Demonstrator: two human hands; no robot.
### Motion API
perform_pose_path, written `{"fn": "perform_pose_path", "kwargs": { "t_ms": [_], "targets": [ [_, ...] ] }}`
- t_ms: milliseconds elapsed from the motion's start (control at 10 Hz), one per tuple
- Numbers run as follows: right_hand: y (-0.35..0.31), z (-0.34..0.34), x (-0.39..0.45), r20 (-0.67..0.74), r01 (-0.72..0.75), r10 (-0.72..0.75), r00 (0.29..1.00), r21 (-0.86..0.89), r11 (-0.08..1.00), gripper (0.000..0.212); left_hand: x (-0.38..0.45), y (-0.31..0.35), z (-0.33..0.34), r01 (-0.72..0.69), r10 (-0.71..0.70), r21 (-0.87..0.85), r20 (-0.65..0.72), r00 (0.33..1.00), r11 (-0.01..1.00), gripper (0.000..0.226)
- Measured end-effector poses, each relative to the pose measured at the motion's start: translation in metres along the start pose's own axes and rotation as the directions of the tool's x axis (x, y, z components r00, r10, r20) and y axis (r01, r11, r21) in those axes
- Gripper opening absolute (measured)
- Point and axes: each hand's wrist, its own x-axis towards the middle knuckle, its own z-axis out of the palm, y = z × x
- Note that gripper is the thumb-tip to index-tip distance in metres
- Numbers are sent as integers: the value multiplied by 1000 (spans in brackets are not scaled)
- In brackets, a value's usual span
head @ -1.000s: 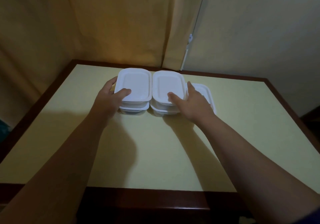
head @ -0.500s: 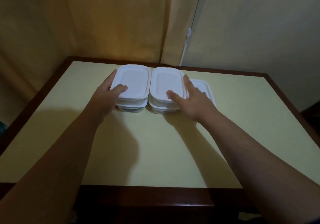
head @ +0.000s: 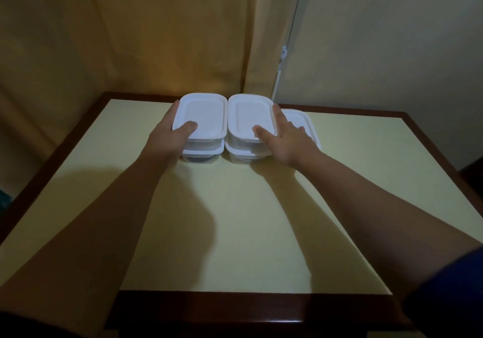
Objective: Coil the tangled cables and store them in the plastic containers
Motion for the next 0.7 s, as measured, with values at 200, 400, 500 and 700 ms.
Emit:
{"fn": "perform_pose_path", "kwargs": {
  "t_ms": [200,400,500,700],
  "targets": [
    [2,-9,57,15,17,-18,1000,70,997,93,43,13,12,0,1,-31,7,1000,1000,50],
    [0,-14,79,19,-23,20,1000,121,992,116,75,21,23,15,-16,-60,-18,1000,998,47],
    [-3,-14,84,28,-47,44,999,120,992,116,79,26,25,35,-35,-46,-16,999,998,43],
    [-8,-31,77,-5,-47,49,999,174,984,105,78,51,18,142,-141,50,-33,990,989,52]
  ]
}}
